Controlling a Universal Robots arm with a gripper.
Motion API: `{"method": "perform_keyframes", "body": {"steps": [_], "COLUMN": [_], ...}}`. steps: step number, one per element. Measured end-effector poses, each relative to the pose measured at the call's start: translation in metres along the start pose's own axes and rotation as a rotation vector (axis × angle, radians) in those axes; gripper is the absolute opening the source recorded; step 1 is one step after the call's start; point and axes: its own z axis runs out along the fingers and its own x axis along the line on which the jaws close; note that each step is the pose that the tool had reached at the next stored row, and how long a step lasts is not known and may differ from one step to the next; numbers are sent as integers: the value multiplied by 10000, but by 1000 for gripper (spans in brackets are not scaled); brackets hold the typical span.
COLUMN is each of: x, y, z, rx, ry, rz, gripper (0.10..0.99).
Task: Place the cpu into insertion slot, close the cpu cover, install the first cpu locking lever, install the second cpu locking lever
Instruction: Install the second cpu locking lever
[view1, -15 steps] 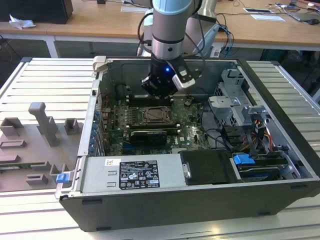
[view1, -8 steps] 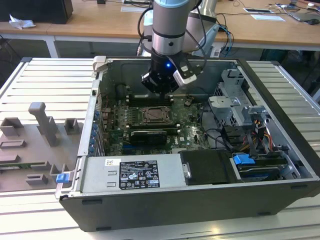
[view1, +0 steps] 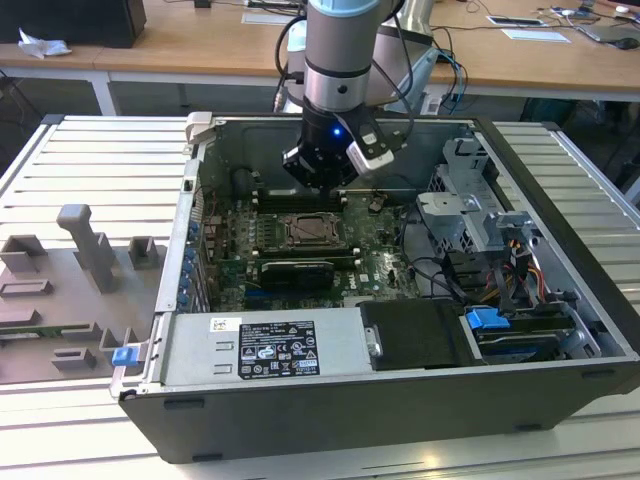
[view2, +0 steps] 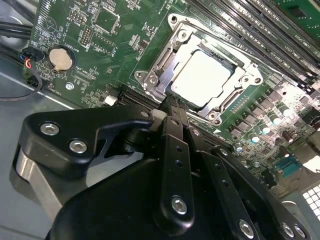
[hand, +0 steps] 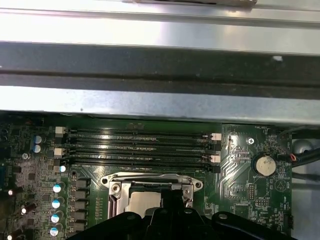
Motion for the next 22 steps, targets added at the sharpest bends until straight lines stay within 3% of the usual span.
{"method": "perform_keyframes", "body": {"steps": [17,22], "x": [4,3], "y": [-100,-96], "z": [-7,-87], "rx": [1,0], "ry": [0,0], "rz": [1,0], "gripper": [106,106]}}
